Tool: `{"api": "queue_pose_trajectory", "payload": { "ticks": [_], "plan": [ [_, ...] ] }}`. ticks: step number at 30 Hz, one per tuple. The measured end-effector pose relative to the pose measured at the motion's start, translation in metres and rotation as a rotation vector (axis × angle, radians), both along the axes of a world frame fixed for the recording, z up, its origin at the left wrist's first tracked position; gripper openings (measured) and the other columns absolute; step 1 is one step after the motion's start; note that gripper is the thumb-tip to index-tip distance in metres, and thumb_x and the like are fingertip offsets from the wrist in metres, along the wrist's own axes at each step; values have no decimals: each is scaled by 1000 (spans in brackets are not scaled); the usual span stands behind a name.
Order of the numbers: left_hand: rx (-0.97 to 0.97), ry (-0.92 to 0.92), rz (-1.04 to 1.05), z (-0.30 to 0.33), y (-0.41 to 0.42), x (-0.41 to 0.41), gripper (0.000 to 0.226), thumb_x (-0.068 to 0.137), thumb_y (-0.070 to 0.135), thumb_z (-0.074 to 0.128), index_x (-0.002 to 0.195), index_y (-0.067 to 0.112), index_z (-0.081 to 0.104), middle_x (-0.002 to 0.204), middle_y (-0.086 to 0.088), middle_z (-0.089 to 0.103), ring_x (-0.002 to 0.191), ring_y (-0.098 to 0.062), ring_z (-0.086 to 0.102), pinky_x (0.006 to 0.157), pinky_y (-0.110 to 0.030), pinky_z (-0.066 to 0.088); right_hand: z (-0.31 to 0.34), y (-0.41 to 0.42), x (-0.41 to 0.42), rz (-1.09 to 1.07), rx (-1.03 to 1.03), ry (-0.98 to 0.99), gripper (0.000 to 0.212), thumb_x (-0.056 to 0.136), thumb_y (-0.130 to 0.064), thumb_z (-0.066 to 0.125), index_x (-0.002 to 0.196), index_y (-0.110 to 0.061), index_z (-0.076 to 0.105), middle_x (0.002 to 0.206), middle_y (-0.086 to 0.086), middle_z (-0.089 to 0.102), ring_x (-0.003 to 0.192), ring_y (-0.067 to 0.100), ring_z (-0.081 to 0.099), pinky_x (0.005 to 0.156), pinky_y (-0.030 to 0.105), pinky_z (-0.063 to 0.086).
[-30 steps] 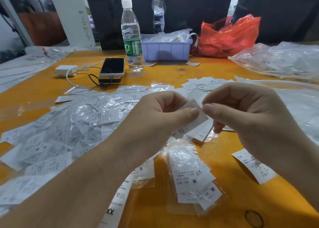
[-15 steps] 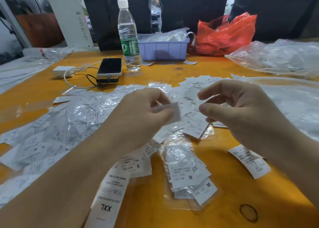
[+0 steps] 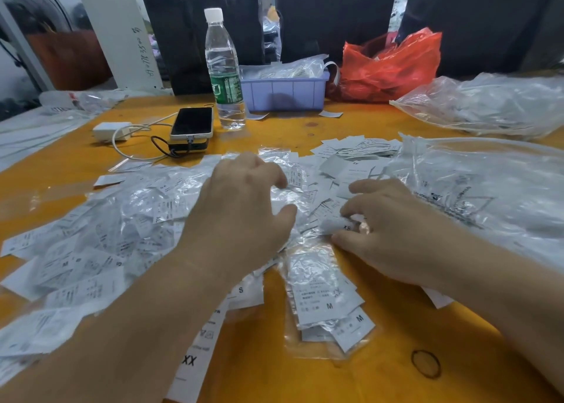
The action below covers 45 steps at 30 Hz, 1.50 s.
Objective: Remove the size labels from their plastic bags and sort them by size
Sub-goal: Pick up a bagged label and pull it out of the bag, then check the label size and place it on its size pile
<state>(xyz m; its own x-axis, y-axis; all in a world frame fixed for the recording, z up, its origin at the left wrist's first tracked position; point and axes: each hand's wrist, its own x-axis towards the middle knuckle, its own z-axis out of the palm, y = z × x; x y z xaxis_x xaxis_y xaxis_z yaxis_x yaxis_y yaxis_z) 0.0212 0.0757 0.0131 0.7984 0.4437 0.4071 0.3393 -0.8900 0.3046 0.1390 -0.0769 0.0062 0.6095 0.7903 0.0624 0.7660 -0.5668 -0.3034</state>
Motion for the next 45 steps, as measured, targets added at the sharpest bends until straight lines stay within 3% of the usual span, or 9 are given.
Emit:
{"api": "queue_pose_trajectory", "payload": {
  "ticks": [7, 11, 14, 21, 28, 32, 36, 41, 45],
  "plan": [
    [-396, -130, -136, -2, -7, 4, 25, 87, 50, 61, 77, 29, 68, 71, 13, 66, 71, -1, 61, 56, -14, 47, 6, -1, -1, 106, 404, -135, 12, 90, -16, 64, 95, -22, 73, 105, -13, 61, 106, 14, 51, 83, 27, 40],
    [-782, -69, -301, 0, -8, 6, 50, 85, 60, 44, 76, 21, 72, 74, 5, 72, 67, -8, 65, 63, -26, 51, 10, -4, -8, 258, 555, -160, 14, 87, -12, 70, 96, -21, 75, 92, -10, 59, 85, 7, 56, 67, 23, 46],
    [-954, -70, -396, 2, -9, 6, 41, 84, 52, 49, 86, 19, 74, 78, 0, 73, 67, -14, 66, 62, -23, 52, 11, -5, -10, 317, 547, -153, 15, 86, -18, 63, 94, -19, 75, 83, -9, 52, 67, 2, 50, 56, 16, 35],
    [-1147, -173, -473, 6, -6, 3, 29, 75, 34, 66, 93, 14, 74, 86, -7, 73, 75, -18, 67, 63, -22, 55, 14, -4, -9, 322, 625, -83, 28, 80, -4, 58, 97, -19, 75, 90, -6, 56, 75, 8, 54, 60, 23, 45],
    [-987, -129, -455, 8, -11, 1, 20, 84, 8, 72, 97, 22, 70, 79, -8, 72, 65, -9, 63, 59, -19, 50, 21, -9, -5, 301, 615, -14, 38, 82, 4, 68, 102, -28, 70, 98, -15, 59, 84, 11, 60, 62, 29, 51],
    [-798, -104, -378, 5, -14, 1, 17, 91, 17, 66, 99, 32, 67, 86, -4, 72, 79, -24, 66, 74, -42, 56, 32, -20, 6, 99, 291, -123, 30, 91, -23, 62, 117, -37, 62, 95, -25, 55, 84, -1, 55, 67, 18, 45],
    [-722, -170, -394, 9, -21, -3, 8, 92, 23, 63, 91, 29, 68, 78, -6, 70, 73, -26, 62, 64, -42, 51, 34, -41, 5, -22, 75, -157, 29, 91, -40, 56, 120, -41, 60, 94, -26, 52, 88, 2, 56, 72, 21, 46],
    [-680, -206, -431, 7, -27, -2, 6, 89, 34, 65, 84, 32, 68, 72, 0, 70, 63, -21, 62, 58, -39, 52, 38, -77, 27, -148, 571, -346, 23, 85, -23, 50, 96, -33, 68, 83, -16, 67, 73, 12, 65, 69, 33, 51],
    [-677, -214, -427, 4, -35, -3, 10, 93, 37, 61, 84, 33, 64, 70, 4, 71, 56, -13, 63, 52, -25, 50, 15, -90, 38, -319, 239, -318, 31, 84, 1, 55, 93, -22, 73, 81, 2, 69, 68, 22, 65, 65, 32, 51]
  ]
}}
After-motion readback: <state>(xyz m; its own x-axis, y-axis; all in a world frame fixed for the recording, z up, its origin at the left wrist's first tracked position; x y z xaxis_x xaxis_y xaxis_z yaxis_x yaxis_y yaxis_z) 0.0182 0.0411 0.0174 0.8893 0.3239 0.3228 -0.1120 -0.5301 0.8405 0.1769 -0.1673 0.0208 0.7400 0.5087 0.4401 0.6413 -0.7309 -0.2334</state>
